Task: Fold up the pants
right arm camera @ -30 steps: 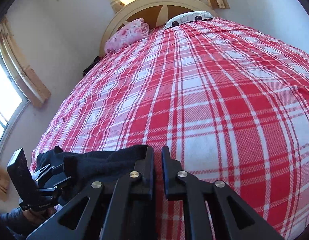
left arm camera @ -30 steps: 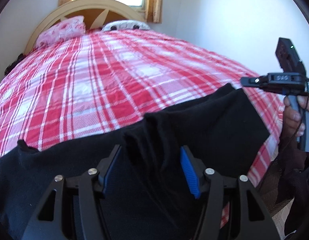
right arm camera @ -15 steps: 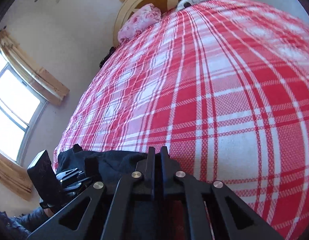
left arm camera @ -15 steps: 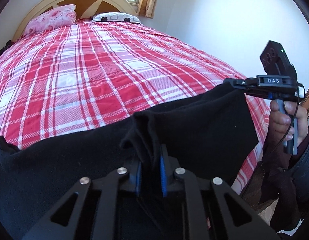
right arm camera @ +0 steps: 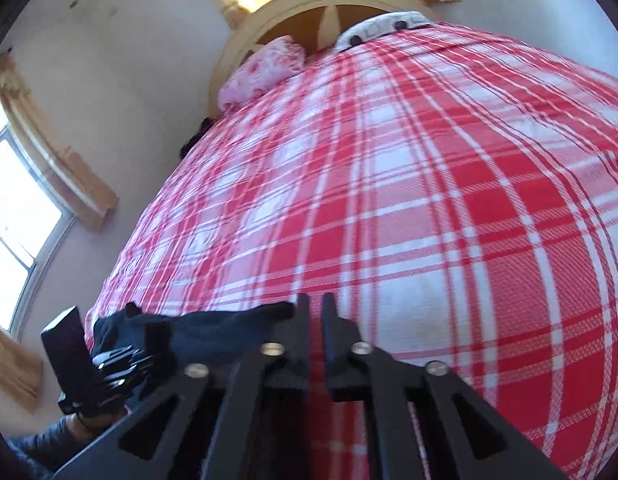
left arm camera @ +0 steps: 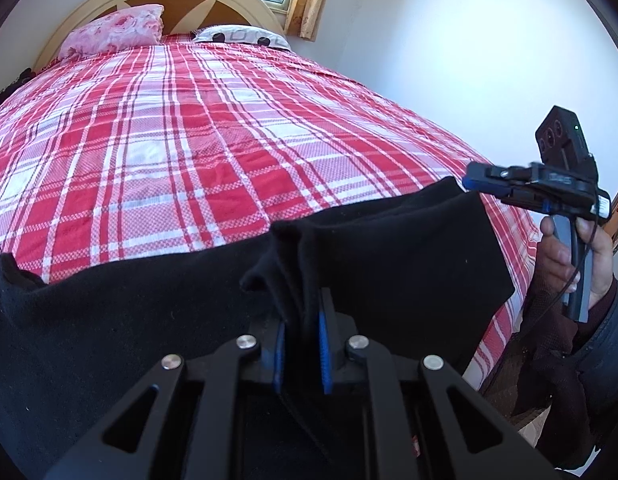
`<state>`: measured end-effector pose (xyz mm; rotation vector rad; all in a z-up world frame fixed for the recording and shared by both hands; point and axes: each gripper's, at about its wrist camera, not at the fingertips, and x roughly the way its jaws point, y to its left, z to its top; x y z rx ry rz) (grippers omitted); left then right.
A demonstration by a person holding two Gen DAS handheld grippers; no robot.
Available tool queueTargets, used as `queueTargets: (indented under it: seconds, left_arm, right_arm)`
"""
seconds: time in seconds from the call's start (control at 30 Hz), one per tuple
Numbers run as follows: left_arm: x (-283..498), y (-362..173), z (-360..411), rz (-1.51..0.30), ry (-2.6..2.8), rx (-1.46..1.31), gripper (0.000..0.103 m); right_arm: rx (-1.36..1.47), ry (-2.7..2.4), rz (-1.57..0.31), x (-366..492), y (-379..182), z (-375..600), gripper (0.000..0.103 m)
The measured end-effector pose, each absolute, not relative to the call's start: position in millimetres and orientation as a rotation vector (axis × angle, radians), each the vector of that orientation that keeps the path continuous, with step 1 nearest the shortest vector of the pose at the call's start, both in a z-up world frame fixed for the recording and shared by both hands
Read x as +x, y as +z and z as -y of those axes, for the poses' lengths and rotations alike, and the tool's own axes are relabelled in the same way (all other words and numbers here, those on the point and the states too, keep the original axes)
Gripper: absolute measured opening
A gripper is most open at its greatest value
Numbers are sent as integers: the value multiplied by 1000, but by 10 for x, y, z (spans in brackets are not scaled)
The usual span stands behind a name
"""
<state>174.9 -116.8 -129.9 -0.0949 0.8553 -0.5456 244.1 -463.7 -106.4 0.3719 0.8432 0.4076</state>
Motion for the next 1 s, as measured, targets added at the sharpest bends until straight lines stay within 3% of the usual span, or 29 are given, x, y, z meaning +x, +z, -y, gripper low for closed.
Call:
queueTargets:
  seconds: [0.07, 0.13, 0.2, 0.3, 0.47, 0.57, 0.63, 0.67, 0.7, 1.0]
  left_arm:
    - [1741, -1291, 1160, -852, -544, -96, 15]
    - [1722, -1282, 1135, -850, -540, -99, 15]
    - [1703, -1278, 1112, -852, -545, -104, 15]
    - [1657, -1274, 1083, -845, -540, -96, 15]
    - [1681, -1353, 1111, -854, -536, -97, 15]
    - [1655, -1320, 1089, -847, -526, -88, 25]
    - [1633, -1302, 1042, -840, -505, -89, 36]
    - [1622, -1291, 1017, -834, -481, -86, 48]
    - [1609, -1283, 999, -825, -468, -83, 51]
    - [1458, -1315, 1000, -801, -420, -1, 63]
  right_arm:
    - [373, 445, -848, 2429, -1034, 4517, 68]
    - [342, 442, -858, 2448, -1051, 4397, 66]
    - [294, 405, -913, 2489, -1164, 4309, 22]
    - [274, 420, -909, 2473, -1229, 4231, 14]
    - [264, 366, -912, 2507, -1318, 4236, 13]
    - [292, 384, -899, 2545, -1338, 4280, 15]
    - [311, 388, -895, 2504, -1293, 4302, 25]
    - [314, 374, -894, 2457, -1264, 4333, 39]
    - [307, 330, -883, 2391, -1223, 4370, 48]
    - [151, 232, -852, 1498, -1147, 4159, 51]
